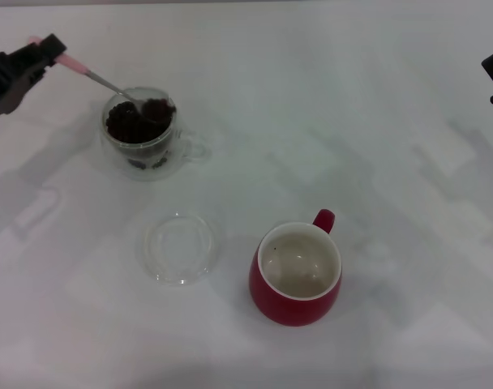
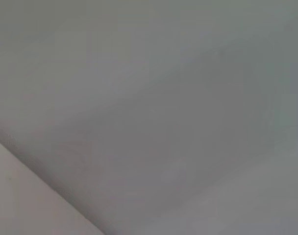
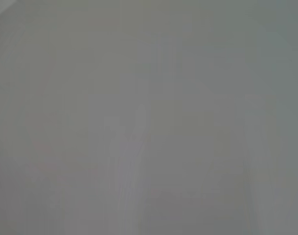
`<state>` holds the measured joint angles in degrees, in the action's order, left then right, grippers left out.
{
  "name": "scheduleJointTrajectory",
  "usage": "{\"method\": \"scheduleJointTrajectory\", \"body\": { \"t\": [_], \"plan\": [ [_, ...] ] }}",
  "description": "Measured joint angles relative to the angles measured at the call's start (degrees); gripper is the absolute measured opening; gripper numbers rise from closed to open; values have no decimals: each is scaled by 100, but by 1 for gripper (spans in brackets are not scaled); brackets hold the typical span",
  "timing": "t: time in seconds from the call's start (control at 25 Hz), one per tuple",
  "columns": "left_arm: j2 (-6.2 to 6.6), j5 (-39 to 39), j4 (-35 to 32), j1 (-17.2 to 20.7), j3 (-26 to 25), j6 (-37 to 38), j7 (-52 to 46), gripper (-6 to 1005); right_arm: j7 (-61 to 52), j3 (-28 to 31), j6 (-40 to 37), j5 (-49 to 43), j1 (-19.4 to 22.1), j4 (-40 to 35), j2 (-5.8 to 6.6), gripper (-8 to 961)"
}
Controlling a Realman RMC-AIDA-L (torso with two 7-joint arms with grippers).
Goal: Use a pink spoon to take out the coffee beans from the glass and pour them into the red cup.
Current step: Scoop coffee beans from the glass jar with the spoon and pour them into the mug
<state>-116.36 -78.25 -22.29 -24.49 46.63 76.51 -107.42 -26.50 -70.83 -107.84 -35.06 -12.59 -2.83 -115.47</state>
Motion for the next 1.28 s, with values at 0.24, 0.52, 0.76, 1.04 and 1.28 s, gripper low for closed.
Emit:
{"method": "scheduleJointTrajectory", "body": {
  "t": [0.24, 0.52, 0.76, 1.04, 1.28],
  "plan": [
    [-11, -141, 23, -245, 400, 206, -50, 133, 36, 17, 13, 0, 2, -14, -6, 769],
    [-32, -156, 32, -576, 1027, 370, -142, 134, 14, 77, 5, 9, 3, -26, -9, 769],
    [-37, -157, -14, -785, 1468, 516, -155, 134, 10, 87, -6, 26, 3, -34, -10, 769],
    [-35, -229, -38, -916, 1794, 758, -73, 134, 10, 88, 1, 27, 36, -18, -9, 769],
    [-91, -449, -43, -993, 1846, 846, -55, 133, 12, 88, -1, 27, 46, -2, -9, 769]
  ]
}}
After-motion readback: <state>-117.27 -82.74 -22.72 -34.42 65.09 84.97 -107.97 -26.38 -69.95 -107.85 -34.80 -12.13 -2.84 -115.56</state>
